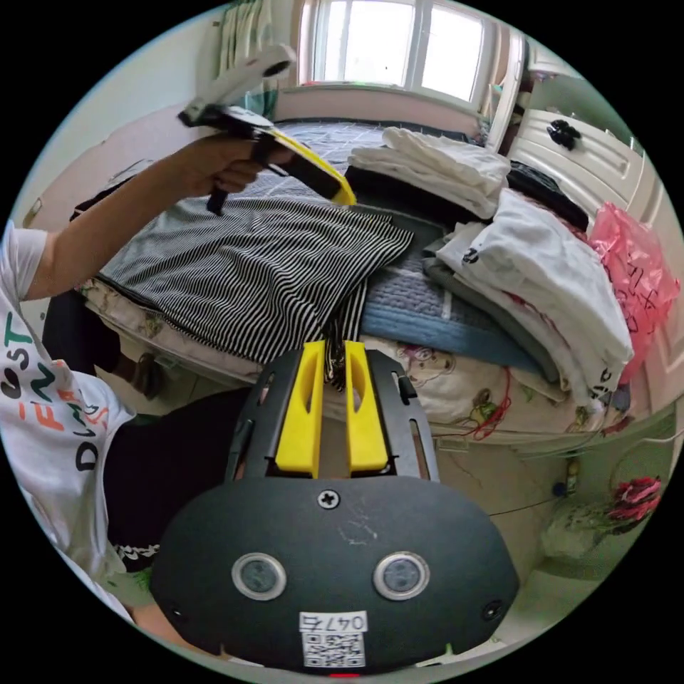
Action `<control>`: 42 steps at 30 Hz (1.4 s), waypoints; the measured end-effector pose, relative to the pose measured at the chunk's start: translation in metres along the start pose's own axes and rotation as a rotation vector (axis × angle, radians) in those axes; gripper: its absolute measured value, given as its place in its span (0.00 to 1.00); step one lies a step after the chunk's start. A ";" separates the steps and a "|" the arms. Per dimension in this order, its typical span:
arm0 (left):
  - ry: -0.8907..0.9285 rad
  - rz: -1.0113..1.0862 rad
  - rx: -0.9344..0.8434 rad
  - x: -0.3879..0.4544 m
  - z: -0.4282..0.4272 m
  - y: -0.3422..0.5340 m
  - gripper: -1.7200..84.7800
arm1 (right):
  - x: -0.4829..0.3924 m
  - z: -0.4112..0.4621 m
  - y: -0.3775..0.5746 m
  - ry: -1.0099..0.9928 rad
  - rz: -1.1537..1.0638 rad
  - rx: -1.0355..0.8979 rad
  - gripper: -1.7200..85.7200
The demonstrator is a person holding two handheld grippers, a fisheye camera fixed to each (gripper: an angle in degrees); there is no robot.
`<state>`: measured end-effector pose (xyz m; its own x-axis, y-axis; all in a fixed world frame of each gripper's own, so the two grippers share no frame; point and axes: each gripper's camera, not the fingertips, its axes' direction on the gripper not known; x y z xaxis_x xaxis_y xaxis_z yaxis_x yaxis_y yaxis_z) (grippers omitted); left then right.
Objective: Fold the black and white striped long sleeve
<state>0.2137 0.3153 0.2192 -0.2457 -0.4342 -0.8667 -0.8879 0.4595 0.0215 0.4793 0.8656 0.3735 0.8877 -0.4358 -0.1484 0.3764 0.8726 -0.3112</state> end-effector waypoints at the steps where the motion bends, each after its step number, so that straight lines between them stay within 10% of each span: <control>1: -0.017 0.011 -0.046 0.001 0.011 -0.009 0.06 | 0.003 0.002 0.003 -0.028 0.019 0.000 0.03; 6: -0.312 0.065 -0.211 0.008 0.072 -0.038 0.02 | 0.011 -0.021 0.019 0.016 0.148 0.119 0.02; 12: -0.194 -0.039 -0.163 -0.001 0.075 -0.028 0.02 | 0.037 -0.002 0.062 -0.125 0.404 0.135 0.06; 33: 0.213 -0.148 0.094 0.073 -0.011 0.194 0.22 | -0.007 0.006 -0.030 0.154 0.193 0.026 0.09; 42: 0.021 0.063 0.102 0.171 0.015 0.189 0.23 | 0.044 -0.004 -0.137 -0.023 0.014 0.125 0.14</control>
<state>0.0101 0.3393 0.0671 -0.3086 -0.4172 -0.8548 -0.8265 0.5624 0.0239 0.4656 0.7260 0.4060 0.8983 -0.4197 -0.1298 0.3930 0.8998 -0.1896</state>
